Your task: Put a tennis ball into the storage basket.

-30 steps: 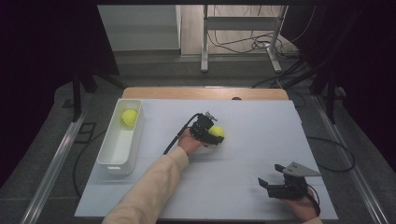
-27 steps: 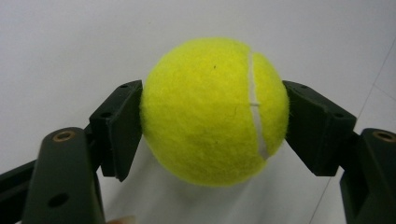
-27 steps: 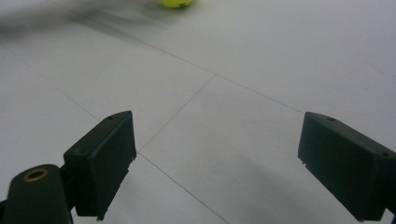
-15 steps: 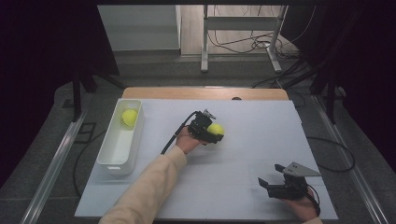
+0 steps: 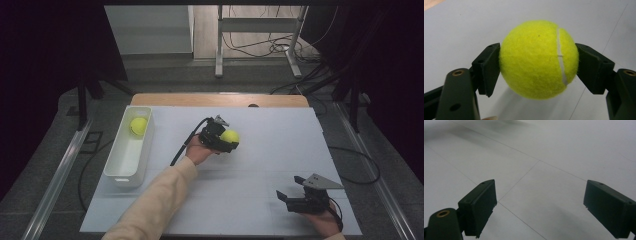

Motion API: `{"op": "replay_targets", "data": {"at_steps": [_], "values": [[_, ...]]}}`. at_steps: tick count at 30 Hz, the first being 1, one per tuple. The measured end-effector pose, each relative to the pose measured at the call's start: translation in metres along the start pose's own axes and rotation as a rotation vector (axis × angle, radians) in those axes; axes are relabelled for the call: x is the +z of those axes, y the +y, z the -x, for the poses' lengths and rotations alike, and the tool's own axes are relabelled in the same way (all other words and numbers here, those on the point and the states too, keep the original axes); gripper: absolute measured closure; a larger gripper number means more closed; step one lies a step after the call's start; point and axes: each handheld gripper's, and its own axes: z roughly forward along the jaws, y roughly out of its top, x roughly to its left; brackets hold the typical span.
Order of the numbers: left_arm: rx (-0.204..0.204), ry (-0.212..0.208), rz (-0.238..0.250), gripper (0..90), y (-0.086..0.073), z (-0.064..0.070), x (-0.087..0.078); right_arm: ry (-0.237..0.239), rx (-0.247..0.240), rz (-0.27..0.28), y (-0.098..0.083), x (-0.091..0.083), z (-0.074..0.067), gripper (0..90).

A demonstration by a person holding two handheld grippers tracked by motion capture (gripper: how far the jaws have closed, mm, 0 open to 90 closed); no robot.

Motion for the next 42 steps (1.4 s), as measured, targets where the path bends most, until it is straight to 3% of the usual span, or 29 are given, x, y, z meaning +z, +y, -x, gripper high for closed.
{"op": "replay_targets", "data": {"at_steps": [42], "values": [[0.001, 0.002, 0.057, 26.1, -0.004, 0.001, -0.039, -0.002, -0.002, 0.003, 0.0, 0.0, 0.0, 11.4]]}}
